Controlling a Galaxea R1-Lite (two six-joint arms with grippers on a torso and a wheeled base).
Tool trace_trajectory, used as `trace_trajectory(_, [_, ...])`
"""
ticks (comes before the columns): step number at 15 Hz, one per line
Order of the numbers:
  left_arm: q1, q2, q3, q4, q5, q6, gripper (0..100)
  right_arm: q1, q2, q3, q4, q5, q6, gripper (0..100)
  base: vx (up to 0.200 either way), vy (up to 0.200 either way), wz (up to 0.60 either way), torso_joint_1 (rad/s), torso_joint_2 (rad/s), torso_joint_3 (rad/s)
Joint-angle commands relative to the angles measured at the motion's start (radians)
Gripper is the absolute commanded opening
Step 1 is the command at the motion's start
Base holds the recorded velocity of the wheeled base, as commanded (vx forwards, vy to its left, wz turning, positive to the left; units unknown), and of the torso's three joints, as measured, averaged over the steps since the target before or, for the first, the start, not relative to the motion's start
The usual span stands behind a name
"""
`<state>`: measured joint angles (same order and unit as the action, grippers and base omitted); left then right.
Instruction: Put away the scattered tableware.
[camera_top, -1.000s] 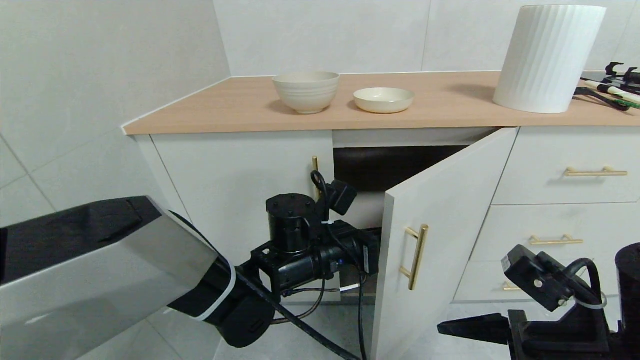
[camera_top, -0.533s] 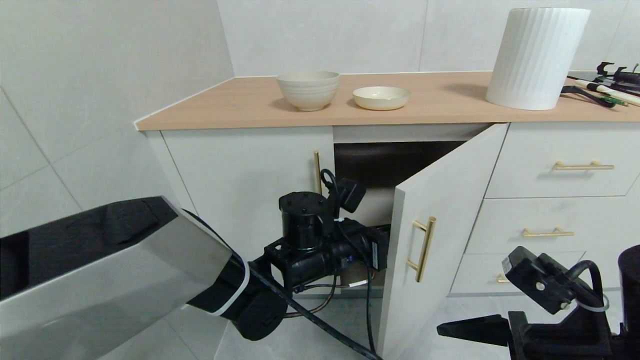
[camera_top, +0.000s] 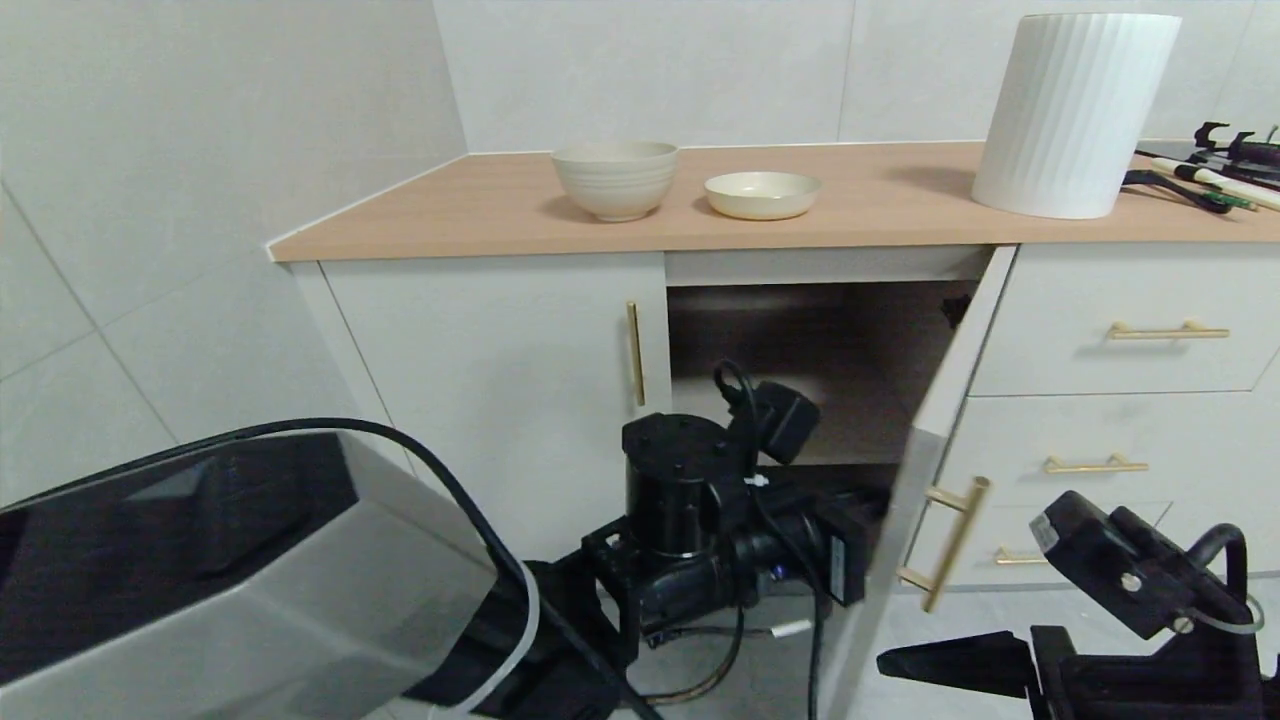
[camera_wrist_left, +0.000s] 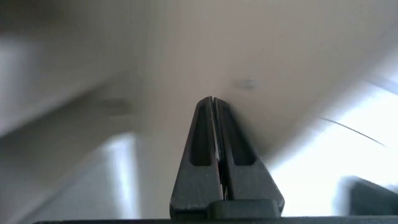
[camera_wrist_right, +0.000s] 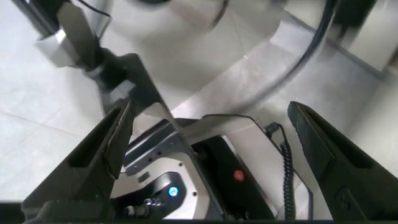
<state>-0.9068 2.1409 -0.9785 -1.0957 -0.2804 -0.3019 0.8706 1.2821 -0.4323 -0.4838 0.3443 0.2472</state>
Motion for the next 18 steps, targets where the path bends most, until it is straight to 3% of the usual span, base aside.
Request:
trace_trajectory(1, [-0.080, -0.122, 0.077, -0.001, -0.091, -0.049, 0, 0.024, -0.055, 0.003, 0.001, 0.004, 0.000, 100, 0.000, 0.000, 0.00, 0.000, 0.00, 0.000])
trace_trajectory(2, [-0.061, -0.151, 0.110, 0.002, -0.171, -0.069, 0, 0.027, -0.063, 0.003, 0.001, 0.002, 0.000, 100, 0.000, 0.000, 0.00, 0.000, 0.00, 0.000])
trace_trajectory(3, [-0.027, -0.145, 0.113, 0.000, -0.164, -0.069, 0, 0.027, -0.064, 0.004, 0.001, 0.002, 0.000, 100, 0.000, 0.000, 0.00, 0.000, 0.00, 0.000])
trace_trajectory(4, [0.040, -0.119, 0.116, -0.006, -0.144, -0.068, 0, 0.027, -0.063, 0.003, 0.001, -0.002, 0.000, 100, 0.000, 0.000, 0.00, 0.000, 0.00, 0.000])
trace_trajectory(6, [0.120, -0.111, 0.123, -0.006, -0.123, -0.059, 0, 0.022, -0.055, -0.002, 0.001, -0.007, 0.000, 100, 0.000, 0.000, 0.00, 0.000, 0.00, 0.000])
trace_trajectory(9, [0.223, -0.150, 0.167, -0.001, -0.062, 0.006, 0, -0.028, -0.003, -0.032, 0.001, -0.059, 0.001, 100, 0.000, 0.000, 0.00, 0.000, 0.00, 0.000])
trace_trajectory(10, [0.264, -0.185, 0.205, 0.000, -0.014, 0.018, 0, -0.042, 0.045, -0.065, 0.001, -0.145, 0.001, 100, 0.000, 0.000, 0.00, 0.000, 0.00, 0.000])
trace_trajectory(12, [0.312, -0.248, 0.259, 0.014, -0.008, 0.018, 0, -0.042, 0.094, -0.108, 0.002, -0.232, 0.001, 100, 0.000, 0.000, 0.00, 0.000, 0.00, 0.000])
trace_trajectory(14, [0.399, -0.435, 0.343, 0.152, -0.006, 0.033, 0, -0.045, 0.161, -0.195, 0.024, -0.312, 0.000, 100, 0.000, 0.000, 0.00, 0.000, 0.00, 0.000])
trace_trajectory(17, [0.497, -0.645, 0.371, 0.396, -0.005, 0.104, 0, -0.094, 0.220, -0.387, 0.172, -0.312, -0.005, 100, 0.000, 0.000, 0.00, 0.000, 0.00, 0.000])
trace_trajectory(18, [0.519, -0.694, 0.368, 0.459, -0.005, 0.106, 0, -0.121, 0.252, -0.454, 0.211, -0.312, -0.014, 100, 0.000, 0.000, 0.00, 0.000, 0.00, 0.000])
